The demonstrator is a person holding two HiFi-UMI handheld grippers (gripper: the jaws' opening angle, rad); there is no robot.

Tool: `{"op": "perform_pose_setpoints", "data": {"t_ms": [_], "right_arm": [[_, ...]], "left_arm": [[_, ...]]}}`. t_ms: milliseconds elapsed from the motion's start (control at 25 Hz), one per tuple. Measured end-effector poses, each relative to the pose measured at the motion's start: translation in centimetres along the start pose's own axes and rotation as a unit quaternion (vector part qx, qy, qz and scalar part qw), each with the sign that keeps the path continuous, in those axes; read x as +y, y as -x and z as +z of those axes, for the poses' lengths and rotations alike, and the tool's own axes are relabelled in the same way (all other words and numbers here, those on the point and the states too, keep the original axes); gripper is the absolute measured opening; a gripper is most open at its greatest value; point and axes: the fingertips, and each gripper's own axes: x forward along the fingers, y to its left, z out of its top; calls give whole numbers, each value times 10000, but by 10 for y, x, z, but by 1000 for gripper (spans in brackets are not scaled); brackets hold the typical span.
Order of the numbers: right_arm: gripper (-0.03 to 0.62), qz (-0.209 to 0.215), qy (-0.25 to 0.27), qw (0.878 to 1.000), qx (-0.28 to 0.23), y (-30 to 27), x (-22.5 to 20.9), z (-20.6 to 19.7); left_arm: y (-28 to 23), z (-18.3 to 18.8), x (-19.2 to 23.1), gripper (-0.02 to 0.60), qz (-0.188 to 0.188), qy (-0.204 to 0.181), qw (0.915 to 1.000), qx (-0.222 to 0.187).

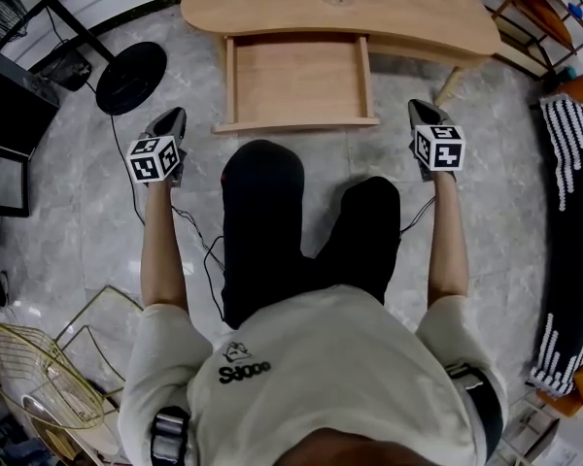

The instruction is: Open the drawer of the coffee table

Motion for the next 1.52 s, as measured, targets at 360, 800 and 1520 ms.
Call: {"op": "perform_pose_setpoints", "data": {"t_ms": [360,800,1520], "right_arm": [[6,114,470,9959,-769,13,21,96],[6,212,914,9855,-1414,21,52,175],[6,17,771,9886,-1295,-46,36,197]], "left_arm": [[-7,114,-54,18,-572,-746,9925,-780],[2,199,-97,18,-801,-1127,9785,-1528],[-83,207,-64,20,-820,-1673,9734,-1335]]}}
